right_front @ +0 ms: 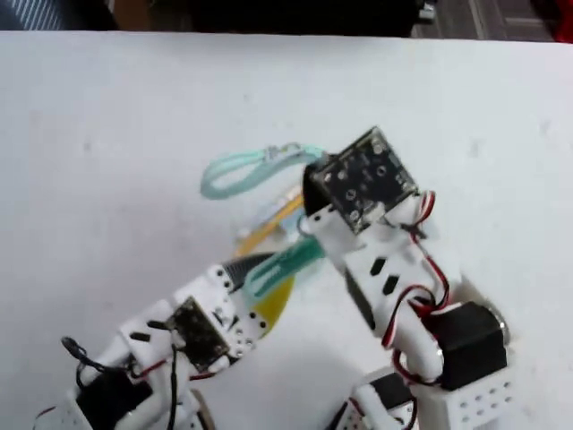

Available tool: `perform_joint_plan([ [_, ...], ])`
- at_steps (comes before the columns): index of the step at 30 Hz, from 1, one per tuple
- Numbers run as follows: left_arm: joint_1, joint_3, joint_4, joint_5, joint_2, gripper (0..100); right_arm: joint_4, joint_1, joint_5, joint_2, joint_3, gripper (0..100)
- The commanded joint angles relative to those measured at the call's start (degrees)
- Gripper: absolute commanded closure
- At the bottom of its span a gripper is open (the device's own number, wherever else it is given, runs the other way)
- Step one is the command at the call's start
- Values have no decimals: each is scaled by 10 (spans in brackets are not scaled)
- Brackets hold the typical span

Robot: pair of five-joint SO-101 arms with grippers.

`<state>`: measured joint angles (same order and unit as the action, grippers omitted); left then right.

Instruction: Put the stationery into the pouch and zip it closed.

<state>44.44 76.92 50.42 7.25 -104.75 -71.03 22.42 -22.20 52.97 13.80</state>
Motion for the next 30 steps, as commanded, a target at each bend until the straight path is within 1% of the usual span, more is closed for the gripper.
perform_joint_plan([
  [1, 4, 13, 4, -5, -2, 976, 38, -53, -4, 1, 14, 982],
  [5, 4, 13, 4, -5, -2, 976, 48, -79, -4, 1, 24, 982],
  [11, 4, 27, -1, -5, -2, 976, 48, -98, -2, 1, 22, 982],
  [19, 4, 28, -2, -5, -2, 976, 49, -160, -4, 1, 22, 982],
  [30, 4, 30, -2, -5, -2, 976, 49, -165, -4, 1, 23, 982],
])
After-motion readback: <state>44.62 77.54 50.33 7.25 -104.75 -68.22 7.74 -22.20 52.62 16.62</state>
